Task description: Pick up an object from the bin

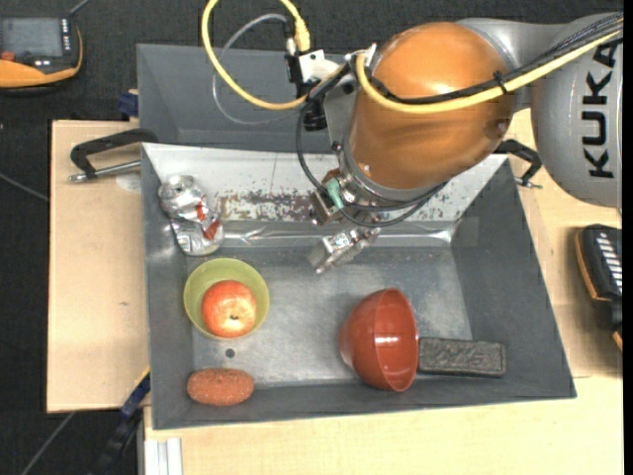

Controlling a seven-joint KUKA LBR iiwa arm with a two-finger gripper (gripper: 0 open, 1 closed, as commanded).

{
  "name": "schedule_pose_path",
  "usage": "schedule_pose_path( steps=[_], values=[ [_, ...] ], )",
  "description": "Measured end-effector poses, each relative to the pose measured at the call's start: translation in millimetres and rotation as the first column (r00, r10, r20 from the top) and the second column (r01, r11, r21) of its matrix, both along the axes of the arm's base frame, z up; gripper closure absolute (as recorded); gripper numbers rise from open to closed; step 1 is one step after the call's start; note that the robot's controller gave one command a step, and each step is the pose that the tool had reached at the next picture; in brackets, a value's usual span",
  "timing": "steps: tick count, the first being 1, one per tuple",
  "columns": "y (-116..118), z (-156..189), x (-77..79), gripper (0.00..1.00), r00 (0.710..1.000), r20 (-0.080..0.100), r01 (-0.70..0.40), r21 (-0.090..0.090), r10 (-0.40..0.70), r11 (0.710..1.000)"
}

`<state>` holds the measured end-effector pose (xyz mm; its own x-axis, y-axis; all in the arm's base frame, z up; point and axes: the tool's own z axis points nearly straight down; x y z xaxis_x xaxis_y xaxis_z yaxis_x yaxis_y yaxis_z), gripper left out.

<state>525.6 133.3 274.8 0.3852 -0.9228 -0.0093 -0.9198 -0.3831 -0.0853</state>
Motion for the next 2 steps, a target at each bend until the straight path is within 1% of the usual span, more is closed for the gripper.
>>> schedule_pose_path(
  steps=[1,2],
  values=[
    [41.5,-100.9,42.6,1.0,0.98,0.003,-0.197,-0.012,0.198,0.98],
    [85.6,-145.2,51.7,1.0,0.979,0.003,-0.203,-0.007,0.203,0.979]
  ],
)
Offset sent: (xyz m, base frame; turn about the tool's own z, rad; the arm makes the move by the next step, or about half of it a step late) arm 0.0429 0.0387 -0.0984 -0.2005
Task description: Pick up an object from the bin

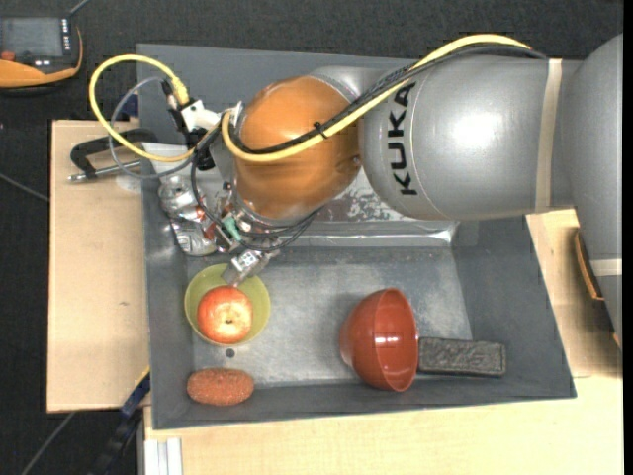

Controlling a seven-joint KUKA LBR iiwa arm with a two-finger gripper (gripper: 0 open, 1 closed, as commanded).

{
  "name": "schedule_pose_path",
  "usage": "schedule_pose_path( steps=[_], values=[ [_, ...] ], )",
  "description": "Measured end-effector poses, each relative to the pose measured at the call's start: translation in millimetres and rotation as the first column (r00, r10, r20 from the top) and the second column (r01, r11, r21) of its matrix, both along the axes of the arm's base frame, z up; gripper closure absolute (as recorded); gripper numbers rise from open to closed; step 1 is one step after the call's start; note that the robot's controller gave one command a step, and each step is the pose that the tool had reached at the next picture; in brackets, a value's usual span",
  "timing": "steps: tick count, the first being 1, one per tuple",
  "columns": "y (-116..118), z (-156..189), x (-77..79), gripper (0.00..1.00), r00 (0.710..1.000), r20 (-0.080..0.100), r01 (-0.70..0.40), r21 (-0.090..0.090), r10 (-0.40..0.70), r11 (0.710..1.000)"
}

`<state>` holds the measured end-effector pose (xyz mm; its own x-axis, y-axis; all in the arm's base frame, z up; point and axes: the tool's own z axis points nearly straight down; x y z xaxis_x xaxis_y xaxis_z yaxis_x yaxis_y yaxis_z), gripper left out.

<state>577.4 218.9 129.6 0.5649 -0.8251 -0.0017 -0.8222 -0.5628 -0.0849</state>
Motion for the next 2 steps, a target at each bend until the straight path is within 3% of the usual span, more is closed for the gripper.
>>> schedule_pose_path(
  steps=[1,2],
  values=[
    [9.8,-22.8,-21.8,1.0,0.932,0.023,-0.36,-0.029,0.36,0.933],
    [-14.9,6.7,-32.6,1.0,0.884,0.027,-0.466,-0.039,0.467,0.884]
  ],
)
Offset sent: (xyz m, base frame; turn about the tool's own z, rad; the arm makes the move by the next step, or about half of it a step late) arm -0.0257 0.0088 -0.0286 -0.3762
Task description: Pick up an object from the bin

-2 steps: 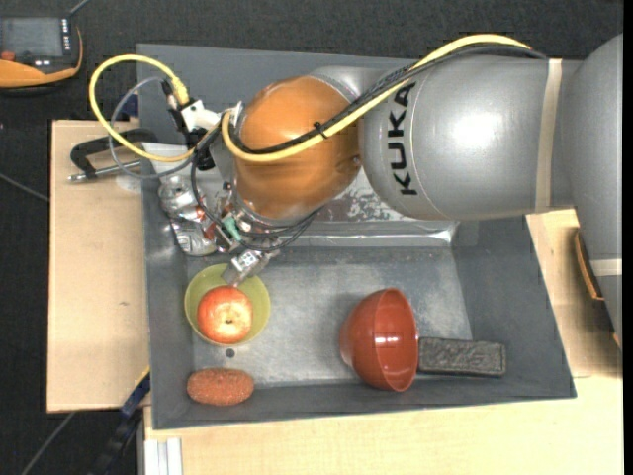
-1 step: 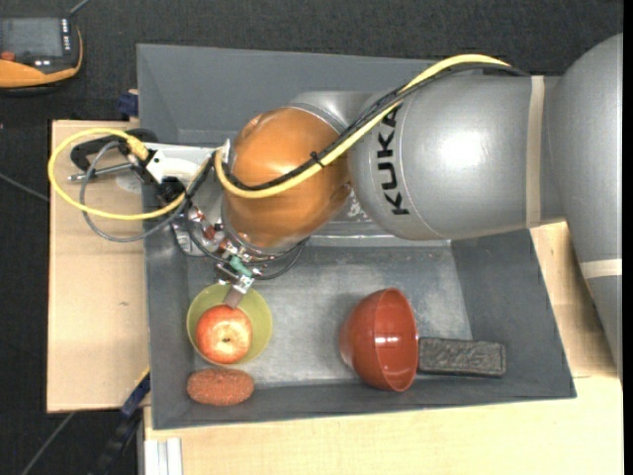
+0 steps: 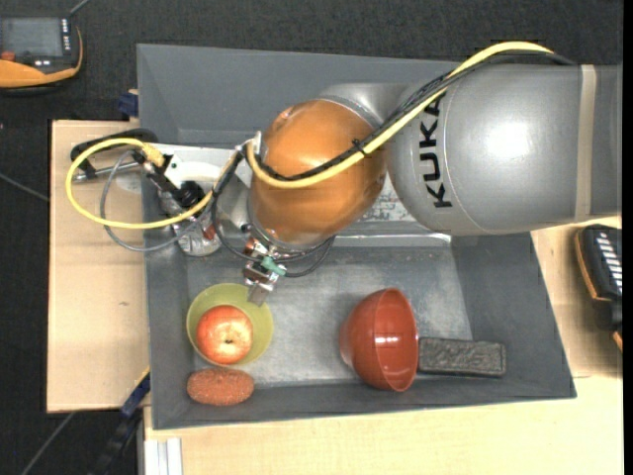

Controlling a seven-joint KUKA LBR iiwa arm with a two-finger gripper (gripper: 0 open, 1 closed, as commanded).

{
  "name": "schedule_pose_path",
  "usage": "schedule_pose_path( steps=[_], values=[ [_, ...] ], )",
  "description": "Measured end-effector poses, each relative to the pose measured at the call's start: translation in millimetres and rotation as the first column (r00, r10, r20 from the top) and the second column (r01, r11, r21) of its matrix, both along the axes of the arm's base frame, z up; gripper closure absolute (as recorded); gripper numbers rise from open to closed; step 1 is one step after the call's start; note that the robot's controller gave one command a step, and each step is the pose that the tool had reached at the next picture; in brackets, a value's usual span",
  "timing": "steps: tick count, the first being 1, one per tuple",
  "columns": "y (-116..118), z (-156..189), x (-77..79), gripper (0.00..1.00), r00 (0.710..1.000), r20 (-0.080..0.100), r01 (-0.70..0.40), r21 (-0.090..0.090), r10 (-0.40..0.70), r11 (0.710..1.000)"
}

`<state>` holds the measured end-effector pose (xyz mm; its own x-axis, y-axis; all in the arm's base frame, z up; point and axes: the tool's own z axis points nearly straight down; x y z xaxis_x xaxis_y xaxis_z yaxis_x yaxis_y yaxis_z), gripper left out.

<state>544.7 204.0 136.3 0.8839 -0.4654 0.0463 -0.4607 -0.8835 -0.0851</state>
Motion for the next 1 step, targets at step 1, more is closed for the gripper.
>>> schedule_pose_path(
  steps=[1],
  values=[
    [4.3,-38.8,36.7,1.0,0.997,0.009,-0.083,-0.002,0.083,0.997]
  ],
)
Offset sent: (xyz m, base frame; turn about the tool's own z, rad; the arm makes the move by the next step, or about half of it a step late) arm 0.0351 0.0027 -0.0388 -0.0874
